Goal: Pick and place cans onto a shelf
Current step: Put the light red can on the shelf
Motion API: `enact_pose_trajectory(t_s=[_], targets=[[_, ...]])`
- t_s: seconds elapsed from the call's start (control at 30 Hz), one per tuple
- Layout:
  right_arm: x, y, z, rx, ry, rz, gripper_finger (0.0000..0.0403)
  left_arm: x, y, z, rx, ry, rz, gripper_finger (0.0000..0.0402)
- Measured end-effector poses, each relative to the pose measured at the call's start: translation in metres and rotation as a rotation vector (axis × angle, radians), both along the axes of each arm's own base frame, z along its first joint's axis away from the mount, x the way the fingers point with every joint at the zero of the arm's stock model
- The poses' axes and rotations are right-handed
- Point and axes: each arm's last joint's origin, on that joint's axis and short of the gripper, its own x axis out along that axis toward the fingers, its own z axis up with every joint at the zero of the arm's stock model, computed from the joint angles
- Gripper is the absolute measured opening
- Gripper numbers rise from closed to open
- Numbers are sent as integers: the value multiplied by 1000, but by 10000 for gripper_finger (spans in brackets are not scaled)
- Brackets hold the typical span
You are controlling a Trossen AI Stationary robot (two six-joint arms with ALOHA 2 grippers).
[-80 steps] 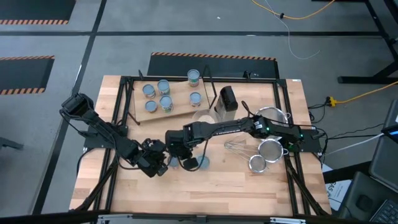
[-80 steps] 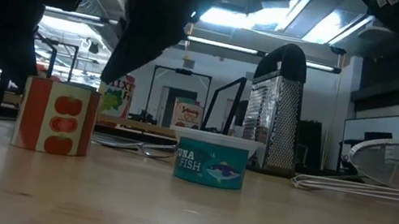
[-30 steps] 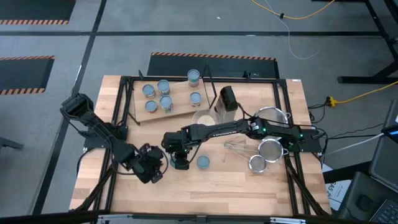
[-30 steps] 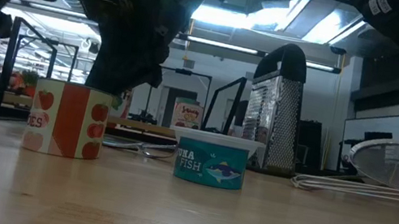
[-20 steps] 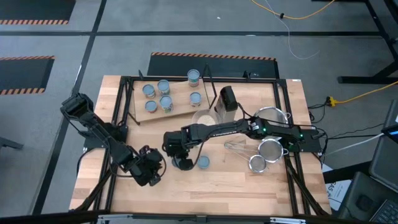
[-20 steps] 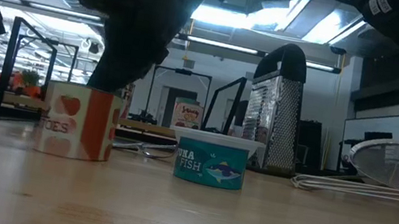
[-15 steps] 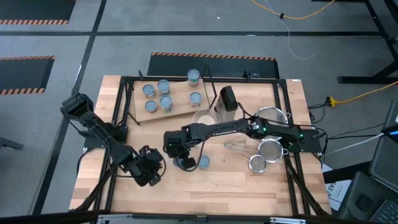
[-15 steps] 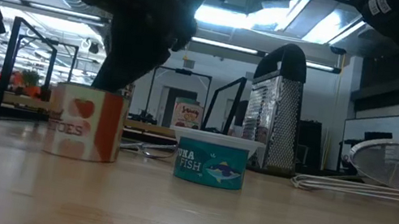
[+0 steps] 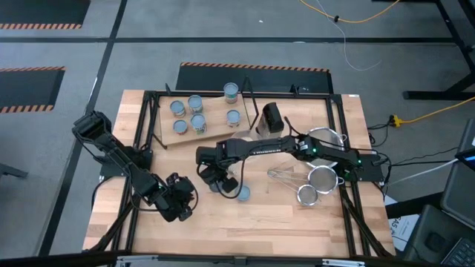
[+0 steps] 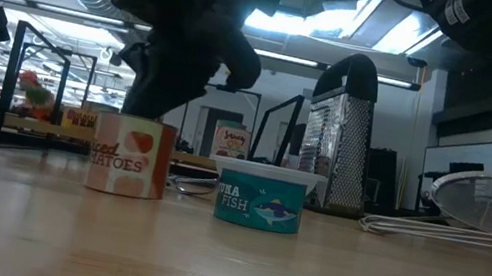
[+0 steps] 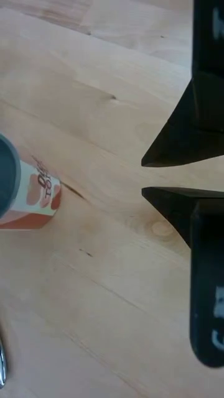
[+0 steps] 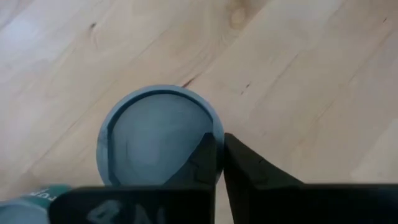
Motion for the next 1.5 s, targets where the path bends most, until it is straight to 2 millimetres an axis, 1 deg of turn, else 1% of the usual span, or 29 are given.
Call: enact_pose_trajectory(t_s=[0.17, 0.23, 0.4, 0.5, 0.6, 0.77, 0.93, 1.1, 1.3, 1.5], targets=[[-1, -6, 1, 1, -1, 33, 18, 0, 0, 0, 0, -1, 1, 55], [-3, -8, 6, -7, -5, 54, 17, 0, 0, 0, 1, -6, 2, 55], [-9, -20, 30, -46, -56, 109, 17, 1, 0, 1, -1, -20, 8, 55], [-14, -33, 48, -117, -90, 111, 17, 2, 0, 1, 14, -42, 20, 55], [-19, -50, 66, -200, -131, 100, 17, 3, 0, 2, 21, -53, 26, 55], [-27, -89, 87, -291, -173, 53, 18, 3, 0, 2, 21, -56, 27, 55], [-31, -130, 90, -383, -192, 17, 18, 3, 0, 2, 21, -58, 28, 55], [-34, -162, 86, -414, -200, -12, 18, 3, 0, 2, 21, -59, 29, 55], [-37, -183, 88, -358, -248, -29, 18, 3, 0, 2, 21, -59, 29, 55], [-39, -194, 89, -355, -255, -48, 18, 3, 0, 2, 20, -59, 29, 55]])
